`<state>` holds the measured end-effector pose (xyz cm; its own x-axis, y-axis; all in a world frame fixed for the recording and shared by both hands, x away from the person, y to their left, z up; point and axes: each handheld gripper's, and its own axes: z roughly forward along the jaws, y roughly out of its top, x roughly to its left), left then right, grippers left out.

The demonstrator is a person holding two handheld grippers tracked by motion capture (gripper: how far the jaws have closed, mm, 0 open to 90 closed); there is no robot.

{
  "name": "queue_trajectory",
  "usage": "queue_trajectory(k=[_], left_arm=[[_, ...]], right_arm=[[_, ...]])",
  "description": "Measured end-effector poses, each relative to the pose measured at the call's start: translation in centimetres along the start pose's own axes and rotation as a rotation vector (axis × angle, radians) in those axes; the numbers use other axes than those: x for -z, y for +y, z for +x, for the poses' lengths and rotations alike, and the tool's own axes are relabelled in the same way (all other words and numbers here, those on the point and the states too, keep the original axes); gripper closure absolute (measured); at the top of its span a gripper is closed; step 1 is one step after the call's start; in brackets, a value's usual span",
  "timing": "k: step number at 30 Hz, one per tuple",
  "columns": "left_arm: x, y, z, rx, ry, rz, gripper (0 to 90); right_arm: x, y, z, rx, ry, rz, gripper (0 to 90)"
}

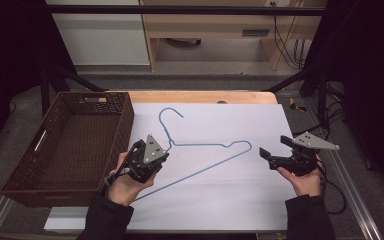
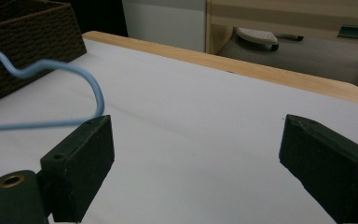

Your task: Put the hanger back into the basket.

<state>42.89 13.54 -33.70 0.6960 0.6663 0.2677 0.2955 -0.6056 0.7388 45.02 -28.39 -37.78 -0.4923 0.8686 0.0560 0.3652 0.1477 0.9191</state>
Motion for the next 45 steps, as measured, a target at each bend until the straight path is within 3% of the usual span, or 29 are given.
queue_trajectory(k=[8, 19, 25, 35, 45], left_arm=[[2.2, 1.3, 1.1, -0.007, 0.057, -0.027, 86.8], [5.6, 2.6, 4.8, 0.043, 0.142, -0.075, 86.8], [6.3, 2.4, 7.1, 0.092, 0.193, -0.085, 86.8], [6.9, 1.1, 11.0, 0.16, 0.283, -0.062, 86.8], [7.9, 0.3, 13.4, 0.184, 0.349, -0.073, 86.7]], right_arm=[[-0.1, -0.2, -0.1, 0.015, 0.004, 0.001, 9.5], [-0.4, -0.4, 0.4, 0.026, 0.03, -0.011, 6.7], [-0.4, -0.6, 0.6, 0.03, 0.041, -0.016, 5.8], [-0.5, -0.8, 0.9, 0.03, 0.05, -0.011, 4.7], [-0.4, -1.0, 1.2, 0.028, 0.064, -0.023, 4.2]])
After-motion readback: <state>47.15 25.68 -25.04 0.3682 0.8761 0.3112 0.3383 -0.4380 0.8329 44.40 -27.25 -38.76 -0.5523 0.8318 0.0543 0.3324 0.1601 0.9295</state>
